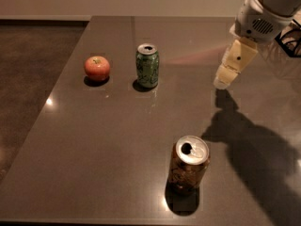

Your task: Move green can near orange can

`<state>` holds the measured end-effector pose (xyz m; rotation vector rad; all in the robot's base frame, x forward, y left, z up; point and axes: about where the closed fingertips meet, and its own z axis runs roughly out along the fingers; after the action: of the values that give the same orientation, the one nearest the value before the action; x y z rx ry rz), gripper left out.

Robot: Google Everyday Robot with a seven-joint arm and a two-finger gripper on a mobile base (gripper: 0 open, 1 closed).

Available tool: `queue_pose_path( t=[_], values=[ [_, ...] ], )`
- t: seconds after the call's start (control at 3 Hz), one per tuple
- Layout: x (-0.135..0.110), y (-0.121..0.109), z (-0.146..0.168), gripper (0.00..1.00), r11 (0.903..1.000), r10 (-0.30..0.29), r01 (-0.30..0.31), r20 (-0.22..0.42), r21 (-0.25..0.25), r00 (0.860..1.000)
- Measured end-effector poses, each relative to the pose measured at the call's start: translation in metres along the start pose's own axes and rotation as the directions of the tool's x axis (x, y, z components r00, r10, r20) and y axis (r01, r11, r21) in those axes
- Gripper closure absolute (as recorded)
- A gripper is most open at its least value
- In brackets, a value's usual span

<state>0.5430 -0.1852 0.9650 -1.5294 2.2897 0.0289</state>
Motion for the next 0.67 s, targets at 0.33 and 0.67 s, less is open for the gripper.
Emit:
queue_pose_path(
  t=[0.33, 0.67],
  values=[
    [-0.024, -0.021, 0.025, 0.0, 0.9984, 0.056, -0.056, 0.053, -0.004, 0.997],
    [-0.042, -0.037, 0.049, 0.0, 0.9945, 0.105, -0.104, 0.099, -0.014, 0.99]
  ],
)
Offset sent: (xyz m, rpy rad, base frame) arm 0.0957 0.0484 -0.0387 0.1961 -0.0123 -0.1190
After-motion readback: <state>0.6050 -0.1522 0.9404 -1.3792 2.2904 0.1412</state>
